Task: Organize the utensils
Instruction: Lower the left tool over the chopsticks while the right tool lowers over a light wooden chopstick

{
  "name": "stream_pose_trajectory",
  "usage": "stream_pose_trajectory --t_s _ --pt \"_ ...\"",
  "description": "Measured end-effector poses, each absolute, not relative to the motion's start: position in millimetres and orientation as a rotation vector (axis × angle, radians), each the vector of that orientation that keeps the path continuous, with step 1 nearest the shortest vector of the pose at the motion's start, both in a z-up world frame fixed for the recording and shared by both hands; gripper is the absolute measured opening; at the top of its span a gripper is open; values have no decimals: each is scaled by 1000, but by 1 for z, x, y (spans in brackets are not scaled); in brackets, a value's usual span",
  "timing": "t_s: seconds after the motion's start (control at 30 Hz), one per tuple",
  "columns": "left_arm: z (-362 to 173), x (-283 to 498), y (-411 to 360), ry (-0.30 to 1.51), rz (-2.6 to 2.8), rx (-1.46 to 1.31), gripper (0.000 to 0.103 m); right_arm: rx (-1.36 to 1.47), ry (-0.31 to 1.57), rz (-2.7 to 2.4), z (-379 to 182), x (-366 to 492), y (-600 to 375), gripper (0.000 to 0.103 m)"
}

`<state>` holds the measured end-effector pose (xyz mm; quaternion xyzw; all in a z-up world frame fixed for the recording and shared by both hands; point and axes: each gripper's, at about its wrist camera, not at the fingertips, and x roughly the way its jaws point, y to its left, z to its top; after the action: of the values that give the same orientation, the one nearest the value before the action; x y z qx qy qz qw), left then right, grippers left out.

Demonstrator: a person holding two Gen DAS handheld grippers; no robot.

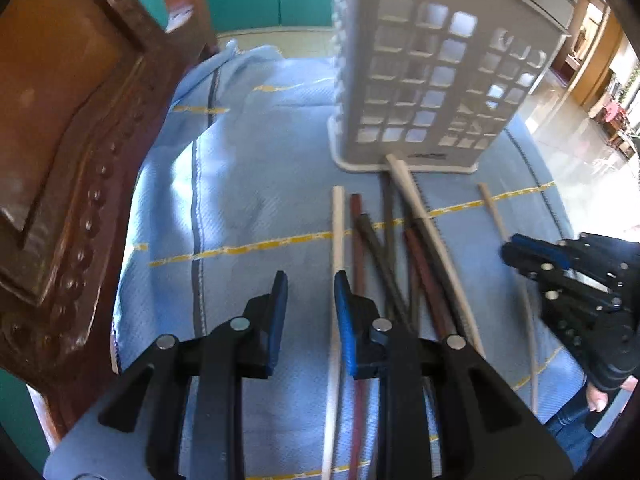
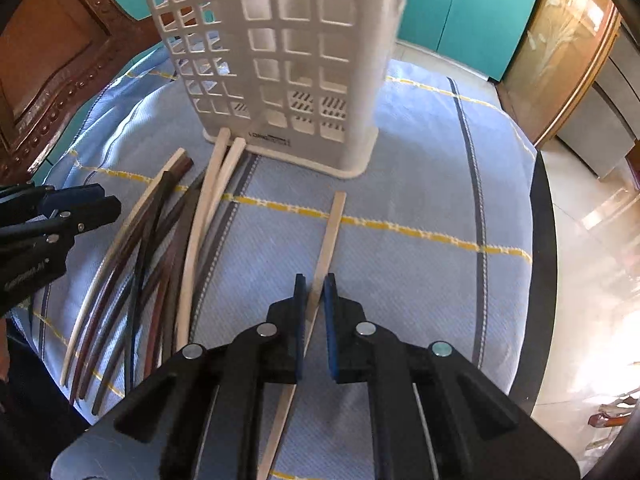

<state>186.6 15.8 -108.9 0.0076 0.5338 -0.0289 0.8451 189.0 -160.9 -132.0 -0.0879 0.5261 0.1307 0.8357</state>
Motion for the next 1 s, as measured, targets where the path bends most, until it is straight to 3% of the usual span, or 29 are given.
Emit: stream_pose_trajectory --t_s 1.0 --pt "-119 182 10 1162 -99 39 25 -178 1118 244 -131 199 -165 12"
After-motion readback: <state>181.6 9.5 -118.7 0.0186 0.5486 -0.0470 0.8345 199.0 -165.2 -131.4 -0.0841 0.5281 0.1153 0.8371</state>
